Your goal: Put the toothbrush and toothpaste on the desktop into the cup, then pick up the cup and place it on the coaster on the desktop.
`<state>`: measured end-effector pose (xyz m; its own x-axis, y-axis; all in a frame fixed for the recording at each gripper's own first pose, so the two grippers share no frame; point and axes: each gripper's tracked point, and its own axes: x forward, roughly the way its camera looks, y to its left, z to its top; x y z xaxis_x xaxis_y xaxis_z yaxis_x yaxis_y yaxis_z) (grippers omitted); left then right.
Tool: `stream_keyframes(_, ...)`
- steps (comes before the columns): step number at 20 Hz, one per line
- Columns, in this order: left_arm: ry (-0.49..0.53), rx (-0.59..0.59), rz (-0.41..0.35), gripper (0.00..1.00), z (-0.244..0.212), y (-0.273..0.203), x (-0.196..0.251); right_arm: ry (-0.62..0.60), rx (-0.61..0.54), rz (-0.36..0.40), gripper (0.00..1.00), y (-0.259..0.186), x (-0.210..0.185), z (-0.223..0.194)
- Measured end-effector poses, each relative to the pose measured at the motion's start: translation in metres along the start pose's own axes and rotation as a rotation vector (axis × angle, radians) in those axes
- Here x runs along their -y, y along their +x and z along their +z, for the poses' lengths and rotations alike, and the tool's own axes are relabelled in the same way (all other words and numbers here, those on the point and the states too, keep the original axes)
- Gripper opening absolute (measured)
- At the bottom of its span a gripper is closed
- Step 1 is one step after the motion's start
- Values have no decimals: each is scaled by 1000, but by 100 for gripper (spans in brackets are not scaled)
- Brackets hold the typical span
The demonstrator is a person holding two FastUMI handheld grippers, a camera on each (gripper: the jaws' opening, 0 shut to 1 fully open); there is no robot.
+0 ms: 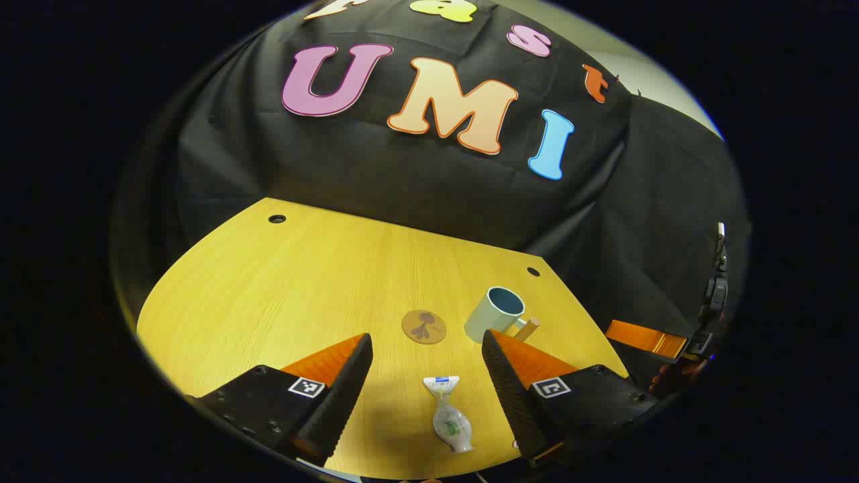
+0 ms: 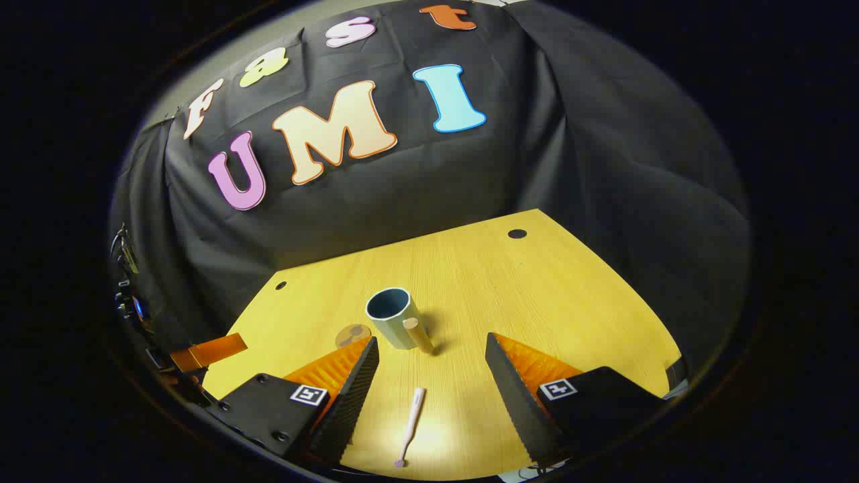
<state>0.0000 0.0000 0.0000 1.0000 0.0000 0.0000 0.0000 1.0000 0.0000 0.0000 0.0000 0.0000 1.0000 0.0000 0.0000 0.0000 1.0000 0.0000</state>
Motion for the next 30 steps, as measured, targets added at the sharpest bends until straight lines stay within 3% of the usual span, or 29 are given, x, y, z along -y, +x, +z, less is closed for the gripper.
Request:
stream_keyframes(18,-1,-64,29,95,-17,16,-12,-5,-35,0,98,10,-2,-8)
stream_keyframes(27,-16,-122,72,96,-36,19,-26,-60,-216,-22,98,40,-9,-45)
stream_keyframes(28,-20,-130,77,96,-37,18,-27,-69,-240,-27,94,43,-9,-49)
stream_keyframes(30,-23,-142,90,96,-43,19,-31,-89,-295,-33,98,49,-11,-65)
